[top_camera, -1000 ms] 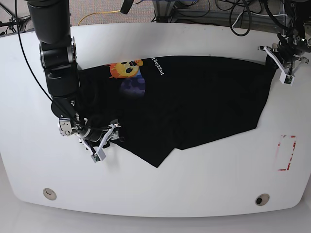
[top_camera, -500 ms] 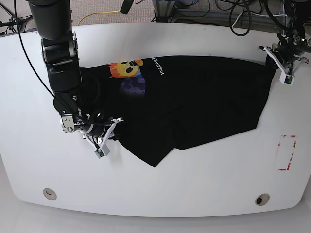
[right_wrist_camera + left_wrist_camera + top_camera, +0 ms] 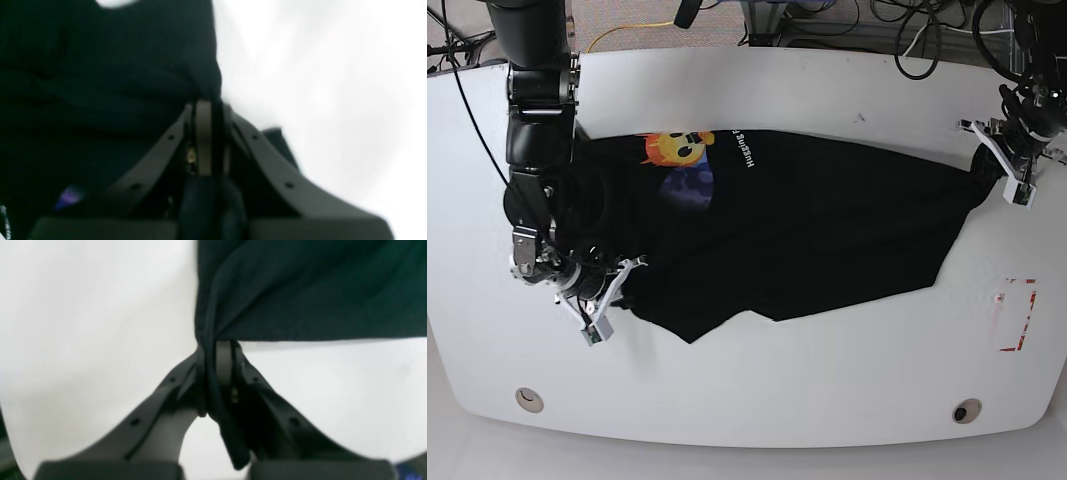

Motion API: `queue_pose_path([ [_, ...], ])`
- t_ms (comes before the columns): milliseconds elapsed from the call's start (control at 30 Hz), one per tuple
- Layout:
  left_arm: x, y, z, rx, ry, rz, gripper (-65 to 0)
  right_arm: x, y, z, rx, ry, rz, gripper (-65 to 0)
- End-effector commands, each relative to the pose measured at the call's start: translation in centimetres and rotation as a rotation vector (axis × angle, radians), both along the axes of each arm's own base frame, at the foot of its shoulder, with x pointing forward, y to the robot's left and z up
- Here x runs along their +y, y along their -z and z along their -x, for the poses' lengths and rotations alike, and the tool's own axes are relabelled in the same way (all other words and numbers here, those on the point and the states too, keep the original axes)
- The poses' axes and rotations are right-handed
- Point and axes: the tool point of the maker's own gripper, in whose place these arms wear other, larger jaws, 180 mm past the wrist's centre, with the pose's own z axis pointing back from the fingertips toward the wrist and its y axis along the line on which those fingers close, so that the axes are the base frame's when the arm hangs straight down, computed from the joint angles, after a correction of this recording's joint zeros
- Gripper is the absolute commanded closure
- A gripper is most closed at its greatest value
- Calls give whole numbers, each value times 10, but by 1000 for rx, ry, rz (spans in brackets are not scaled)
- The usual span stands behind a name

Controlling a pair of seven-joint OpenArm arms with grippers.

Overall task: Fold the T-shirt properly
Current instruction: 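Lift the shirt high with both grippers and swing it across the table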

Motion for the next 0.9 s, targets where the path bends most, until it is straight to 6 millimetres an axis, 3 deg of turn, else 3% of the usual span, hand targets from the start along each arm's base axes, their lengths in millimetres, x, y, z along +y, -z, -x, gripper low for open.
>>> queue_pose_path([
  [0,-1,-25,-15,-82,19,-25,0,-6,-50,-17,-126,2,7,0],
  [100,-2,-45,-34,-155,22,-26,0,-20,-75,-17,-162,16,56,0],
  [467,-2,-119,-91,-393,18,-27,0,-39,-166,-34,-318,32,164,0],
  [667,0,-177,-120,-559,10,-29,0,-43,-217,-49,-422,44,178,0],
  [867,1,-229,-136,-689,1,-32,0,-43,-283,-62,-547,35,226,0],
])
